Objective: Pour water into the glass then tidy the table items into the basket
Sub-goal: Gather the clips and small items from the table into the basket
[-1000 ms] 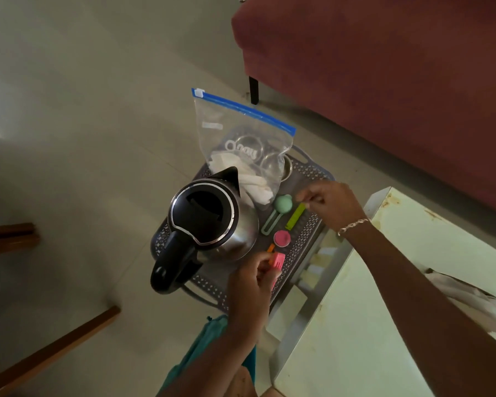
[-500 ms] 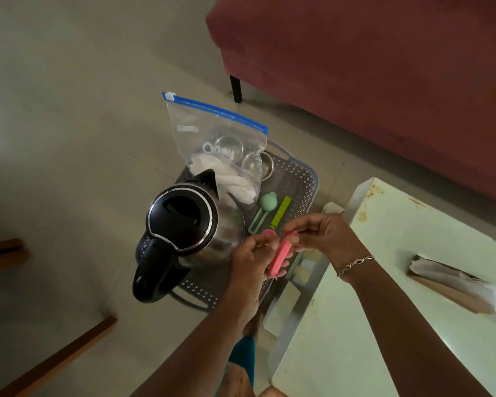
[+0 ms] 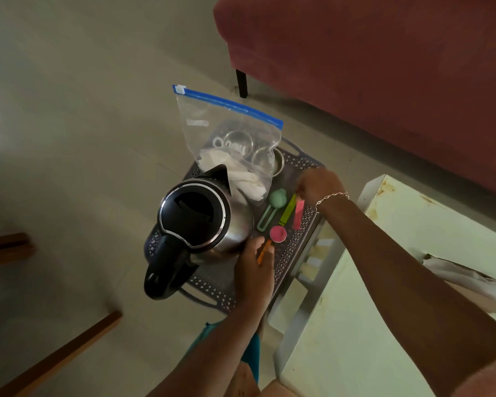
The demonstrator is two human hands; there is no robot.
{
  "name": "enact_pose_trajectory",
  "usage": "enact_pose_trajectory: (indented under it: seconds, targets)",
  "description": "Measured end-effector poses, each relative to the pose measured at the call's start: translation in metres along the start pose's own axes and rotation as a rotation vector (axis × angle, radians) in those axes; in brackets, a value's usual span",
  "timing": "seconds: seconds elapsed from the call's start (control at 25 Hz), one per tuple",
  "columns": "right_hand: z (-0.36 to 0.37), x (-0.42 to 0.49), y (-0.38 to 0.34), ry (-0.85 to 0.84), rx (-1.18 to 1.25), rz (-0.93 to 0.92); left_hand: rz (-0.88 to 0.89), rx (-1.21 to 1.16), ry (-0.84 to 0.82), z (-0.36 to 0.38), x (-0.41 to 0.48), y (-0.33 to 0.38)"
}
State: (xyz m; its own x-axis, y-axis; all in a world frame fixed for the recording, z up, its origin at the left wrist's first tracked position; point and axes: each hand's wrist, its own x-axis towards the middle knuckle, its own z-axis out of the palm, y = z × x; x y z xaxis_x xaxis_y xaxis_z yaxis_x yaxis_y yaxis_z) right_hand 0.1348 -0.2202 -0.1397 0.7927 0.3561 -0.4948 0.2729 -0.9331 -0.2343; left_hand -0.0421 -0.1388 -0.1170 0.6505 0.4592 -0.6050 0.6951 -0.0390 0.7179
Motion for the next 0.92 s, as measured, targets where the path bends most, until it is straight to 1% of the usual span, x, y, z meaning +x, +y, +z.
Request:
enact_pose_trajectory:
  seconds: [0.16, 0.32, 0.48, 0.56, 0.76, 0.84, 0.92]
  targets:
    - [0.016, 0.011, -0.004, -0.004, -0.197, -0.047, 0.028, 0.069, -0.037, -0.003, 0.003, -0.012]
    - [0.018, 0.016, -0.005, 0.010, -0.257, -0.055, 0.037, 0.094, -0.056, -0.004, 0.003, -0.018]
    - [0.017, 0.026, -0.001, -0.007, -0.235, -0.060, 0.035, 0.116, -0.060, -0.001, 0.005, -0.018]
    - [0.018, 0.029, 0.002, -0.048, -0.217, -0.079, 0.023, 0.120, -0.053, 0.001, 0.007, -0.017]
    - [0.024, 0.025, 0.006, -0.134, -0.187, -0.204, 0.037, 0.140, -0.045, 0.006, 0.004, -0.016]
    - [0.024, 0.020, 0.007, -0.090, -0.139, -0.215, 0.080, 0.176, -0.029, 0.009, 0.002, -0.015]
    - [0.024, 0.007, 0.013, 0.074, -0.034, -0.198, 0.205, 0.272, 0.015, 0.014, -0.006, -0.012]
